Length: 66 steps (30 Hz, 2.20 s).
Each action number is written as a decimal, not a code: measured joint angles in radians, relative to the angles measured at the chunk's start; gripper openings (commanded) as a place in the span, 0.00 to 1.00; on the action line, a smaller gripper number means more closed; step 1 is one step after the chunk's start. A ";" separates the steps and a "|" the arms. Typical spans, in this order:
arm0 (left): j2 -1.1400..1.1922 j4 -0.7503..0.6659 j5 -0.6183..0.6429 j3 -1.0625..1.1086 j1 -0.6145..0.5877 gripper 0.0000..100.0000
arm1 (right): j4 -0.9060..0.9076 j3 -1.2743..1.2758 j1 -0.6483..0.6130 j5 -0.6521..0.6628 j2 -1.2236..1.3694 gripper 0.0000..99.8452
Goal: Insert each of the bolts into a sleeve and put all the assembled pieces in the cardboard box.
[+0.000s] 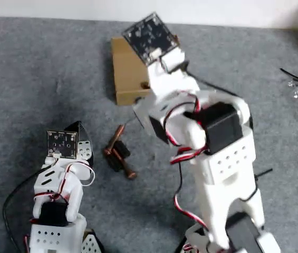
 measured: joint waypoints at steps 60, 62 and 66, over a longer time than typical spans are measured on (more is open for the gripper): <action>0.000 -0.003 0.000 0.000 -0.098 0.02 | -0.965 0.961 -0.155 0.055 0.334 0.14; 0.000 -0.003 0.000 0.000 -0.098 0.02 | -0.965 0.961 -0.155 0.055 0.334 0.14; 0.000 -0.003 0.000 0.000 -0.098 0.02 | -0.965 0.961 -0.155 0.055 0.354 0.14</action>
